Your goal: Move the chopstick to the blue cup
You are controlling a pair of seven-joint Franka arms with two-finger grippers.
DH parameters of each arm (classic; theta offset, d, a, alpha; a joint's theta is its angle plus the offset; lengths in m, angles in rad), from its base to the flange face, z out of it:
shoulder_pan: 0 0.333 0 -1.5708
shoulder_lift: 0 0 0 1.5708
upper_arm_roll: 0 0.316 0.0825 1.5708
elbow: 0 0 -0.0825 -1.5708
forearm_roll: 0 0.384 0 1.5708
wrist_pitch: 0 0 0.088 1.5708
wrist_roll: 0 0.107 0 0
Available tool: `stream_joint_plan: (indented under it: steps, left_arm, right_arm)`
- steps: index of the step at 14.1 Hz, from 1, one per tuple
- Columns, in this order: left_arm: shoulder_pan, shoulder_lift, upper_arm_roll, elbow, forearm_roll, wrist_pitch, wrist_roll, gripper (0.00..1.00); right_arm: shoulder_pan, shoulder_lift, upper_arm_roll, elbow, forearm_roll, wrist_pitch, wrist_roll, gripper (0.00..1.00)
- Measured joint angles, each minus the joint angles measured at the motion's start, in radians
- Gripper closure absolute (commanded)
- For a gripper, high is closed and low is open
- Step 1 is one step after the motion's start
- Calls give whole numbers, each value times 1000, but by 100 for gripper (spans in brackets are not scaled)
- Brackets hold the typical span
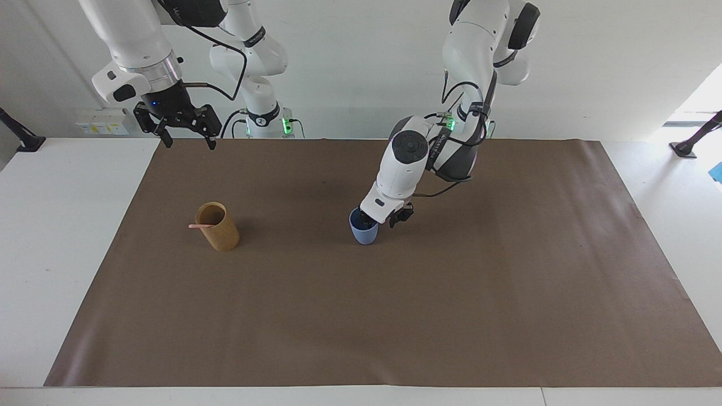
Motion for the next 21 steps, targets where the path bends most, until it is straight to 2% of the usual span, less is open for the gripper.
stream_joint_plan:
  steps: [3,6,12,15,18,20,21]
  left_arm:
    - [47,-78,10,10,24,-44,0,0]
    - [108,-138,12,10,30,-90,38,0]
    - [261,-213,14,-19,34,-216,365,0]
    - [370,-238,16,-41,35,-237,558,0]
    - [452,-255,16,-49,35,-250,695,0]
    - [506,-267,16,-49,35,-251,776,0]
    - [533,-276,16,-49,35,-251,807,0]
  right_arm:
    - [-2,24,-3,-3,-1,80,0,0]
    - [-9,86,-5,-3,-1,174,0,0]
    - [-19,188,-12,3,-1,305,0,0]
    - [-24,226,-12,0,-1,331,-1,16]
    - [-25,250,-12,-6,-1,341,-3,18]
    - [-32,254,-12,-29,-1,352,-35,22]
    - [-36,255,-12,-51,-1,380,-49,37]
